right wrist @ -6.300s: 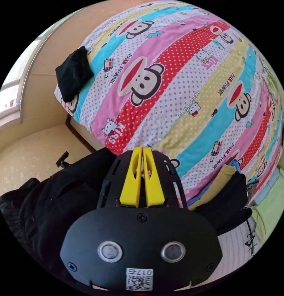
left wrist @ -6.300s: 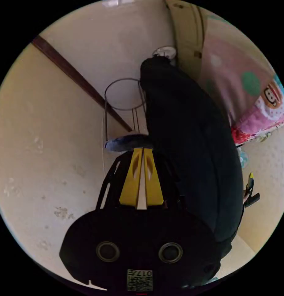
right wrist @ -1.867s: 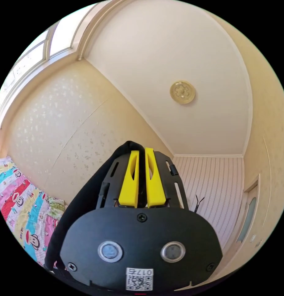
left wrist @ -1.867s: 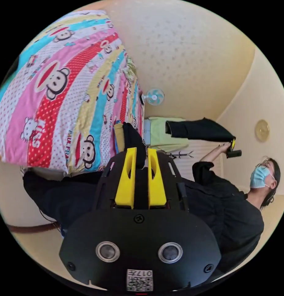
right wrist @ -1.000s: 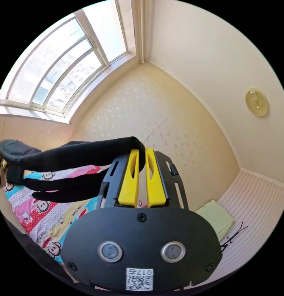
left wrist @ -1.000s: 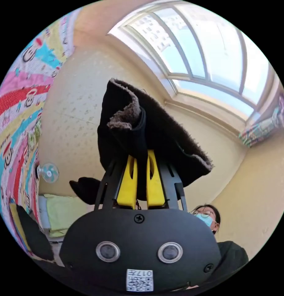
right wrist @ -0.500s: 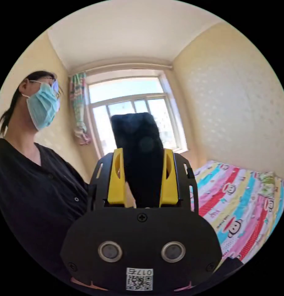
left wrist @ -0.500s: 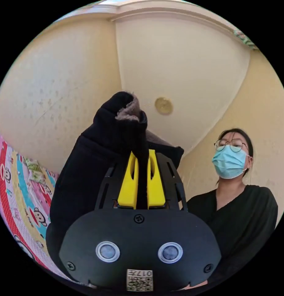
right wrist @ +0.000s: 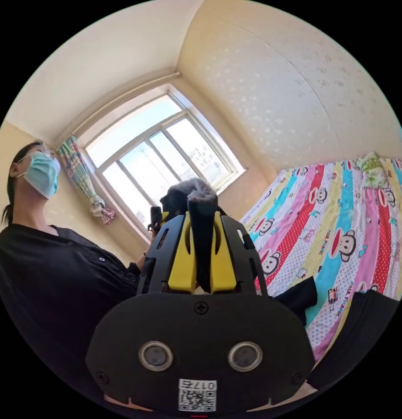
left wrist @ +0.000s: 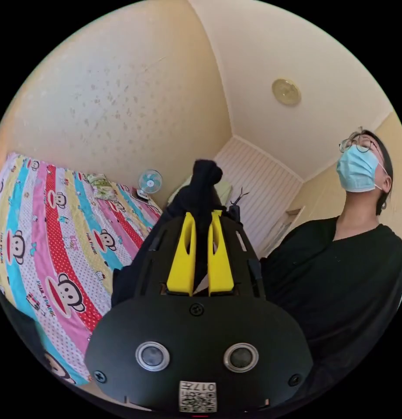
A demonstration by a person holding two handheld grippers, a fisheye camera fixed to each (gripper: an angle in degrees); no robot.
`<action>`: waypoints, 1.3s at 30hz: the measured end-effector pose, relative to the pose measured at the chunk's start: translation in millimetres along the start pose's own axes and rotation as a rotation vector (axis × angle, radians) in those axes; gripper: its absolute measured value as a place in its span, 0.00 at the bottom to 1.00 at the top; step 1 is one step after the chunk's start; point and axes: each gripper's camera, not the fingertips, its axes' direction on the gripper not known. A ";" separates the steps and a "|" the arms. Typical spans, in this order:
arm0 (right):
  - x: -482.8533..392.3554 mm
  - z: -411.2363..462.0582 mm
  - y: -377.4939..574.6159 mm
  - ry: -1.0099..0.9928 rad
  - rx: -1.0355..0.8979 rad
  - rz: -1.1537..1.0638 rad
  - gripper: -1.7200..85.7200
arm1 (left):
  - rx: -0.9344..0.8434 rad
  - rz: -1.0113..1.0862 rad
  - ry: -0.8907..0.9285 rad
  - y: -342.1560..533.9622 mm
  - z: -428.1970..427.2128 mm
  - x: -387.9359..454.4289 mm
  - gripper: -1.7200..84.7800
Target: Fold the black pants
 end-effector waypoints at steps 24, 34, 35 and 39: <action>213.6 46.3 -229.5 1.063 -0.727 -0.065 0.11 | -0.559 -0.483 -0.783 -171.8 4.6 -334.0 0.11; 175.9 -220.8 15.2 0.970 -0.825 0.855 0.08 | -0.808 -1.066 -0.614 100.8 -154.5 -441.7 0.17; 155.8 -254.0 11.3 0.968 -0.759 0.920 0.08 | -0.776 -1.100 -0.593 110.2 -176.8 -446.5 0.17; 90.0 -335.8 -7.1 1.045 -0.714 1.048 0.06 | -0.685 -1.179 -0.443 126.5 -226.6 -457.5 0.18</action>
